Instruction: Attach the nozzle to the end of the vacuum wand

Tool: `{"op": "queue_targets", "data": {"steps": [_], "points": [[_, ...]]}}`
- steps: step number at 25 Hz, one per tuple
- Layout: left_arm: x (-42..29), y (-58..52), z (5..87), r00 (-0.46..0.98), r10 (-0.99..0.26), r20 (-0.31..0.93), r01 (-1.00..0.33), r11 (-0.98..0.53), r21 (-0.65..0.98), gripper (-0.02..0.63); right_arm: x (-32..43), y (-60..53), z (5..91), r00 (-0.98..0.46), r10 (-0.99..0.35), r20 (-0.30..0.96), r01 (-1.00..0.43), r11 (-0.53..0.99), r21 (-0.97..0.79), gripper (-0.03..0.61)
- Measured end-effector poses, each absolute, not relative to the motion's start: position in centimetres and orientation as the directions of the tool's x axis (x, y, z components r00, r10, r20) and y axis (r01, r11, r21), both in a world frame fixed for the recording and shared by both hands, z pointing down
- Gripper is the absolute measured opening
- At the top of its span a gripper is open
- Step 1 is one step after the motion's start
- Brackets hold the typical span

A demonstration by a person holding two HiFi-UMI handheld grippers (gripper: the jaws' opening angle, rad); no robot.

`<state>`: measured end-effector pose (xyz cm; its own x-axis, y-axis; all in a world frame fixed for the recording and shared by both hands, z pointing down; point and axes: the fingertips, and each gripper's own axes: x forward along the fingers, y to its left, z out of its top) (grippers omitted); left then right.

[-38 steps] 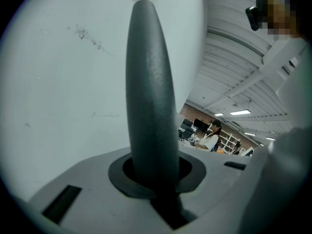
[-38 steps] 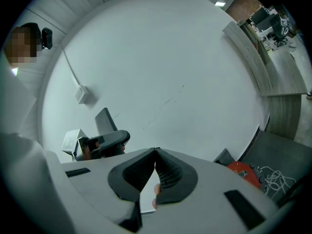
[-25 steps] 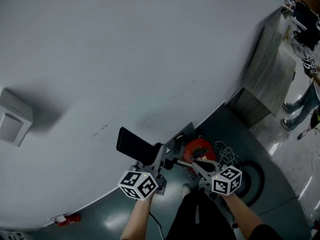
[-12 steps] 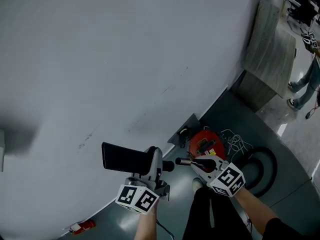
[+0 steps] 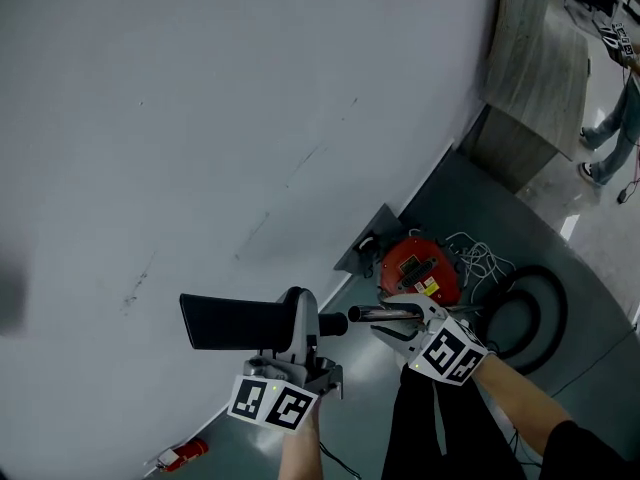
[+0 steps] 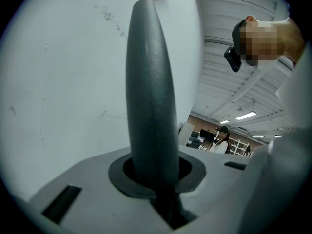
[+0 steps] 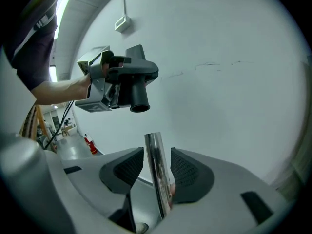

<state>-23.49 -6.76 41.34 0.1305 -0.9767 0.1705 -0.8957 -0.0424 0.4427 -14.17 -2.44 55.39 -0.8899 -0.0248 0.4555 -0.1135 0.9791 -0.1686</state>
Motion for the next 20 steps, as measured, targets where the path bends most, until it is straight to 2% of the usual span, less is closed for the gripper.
{"op": "queue_targets", "data": {"steps": [3,20], "points": [[-23.2,-7.2,41.9,0.135,-0.977,0.166,-0.894,-0.047,0.447,0.06,-14.6,-2.3,56.7,-0.878,-0.012,0.478,-0.095,0.984,-0.15,0.179],[-23.2,-7.9,45.0,0.139,-0.976,0.17,-0.892,-0.049,0.448,0.06,-16.7,-2.3,61.7,-0.851,-0.002,0.525,-0.06,0.994,-0.094,0.178]]}}
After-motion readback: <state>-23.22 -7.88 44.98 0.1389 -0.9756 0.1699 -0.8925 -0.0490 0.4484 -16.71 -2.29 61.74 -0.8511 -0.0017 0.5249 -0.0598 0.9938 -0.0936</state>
